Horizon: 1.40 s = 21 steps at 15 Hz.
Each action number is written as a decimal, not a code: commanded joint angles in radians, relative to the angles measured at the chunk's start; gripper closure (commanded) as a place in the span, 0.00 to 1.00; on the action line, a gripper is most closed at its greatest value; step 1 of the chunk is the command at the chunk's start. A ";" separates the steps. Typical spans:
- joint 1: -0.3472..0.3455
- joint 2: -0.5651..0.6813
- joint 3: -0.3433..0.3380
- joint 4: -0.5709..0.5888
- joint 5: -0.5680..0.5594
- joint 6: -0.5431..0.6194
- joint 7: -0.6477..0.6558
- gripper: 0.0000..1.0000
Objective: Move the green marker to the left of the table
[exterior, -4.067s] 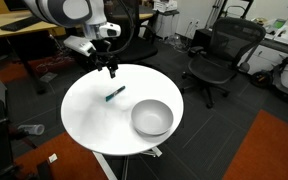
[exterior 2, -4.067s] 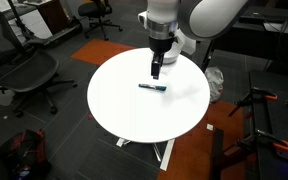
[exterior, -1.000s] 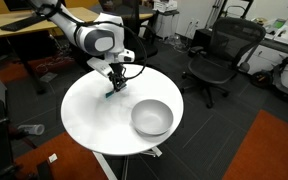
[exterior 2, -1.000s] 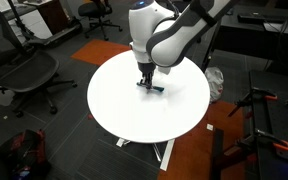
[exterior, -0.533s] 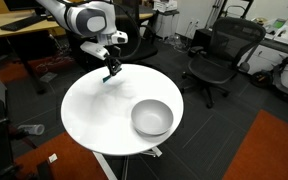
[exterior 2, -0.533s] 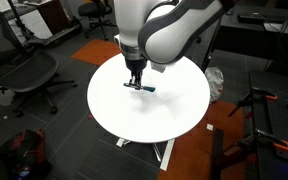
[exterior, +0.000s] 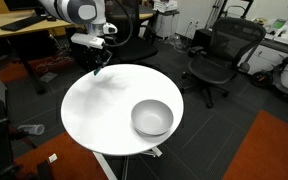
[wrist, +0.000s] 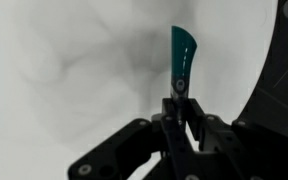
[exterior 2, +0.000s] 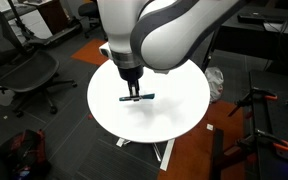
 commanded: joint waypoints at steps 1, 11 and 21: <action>-0.001 0.012 0.021 0.051 -0.029 -0.120 -0.125 0.95; 0.025 0.122 0.034 0.144 -0.096 -0.150 -0.249 0.95; 0.028 0.193 0.040 0.191 -0.089 -0.119 -0.233 0.62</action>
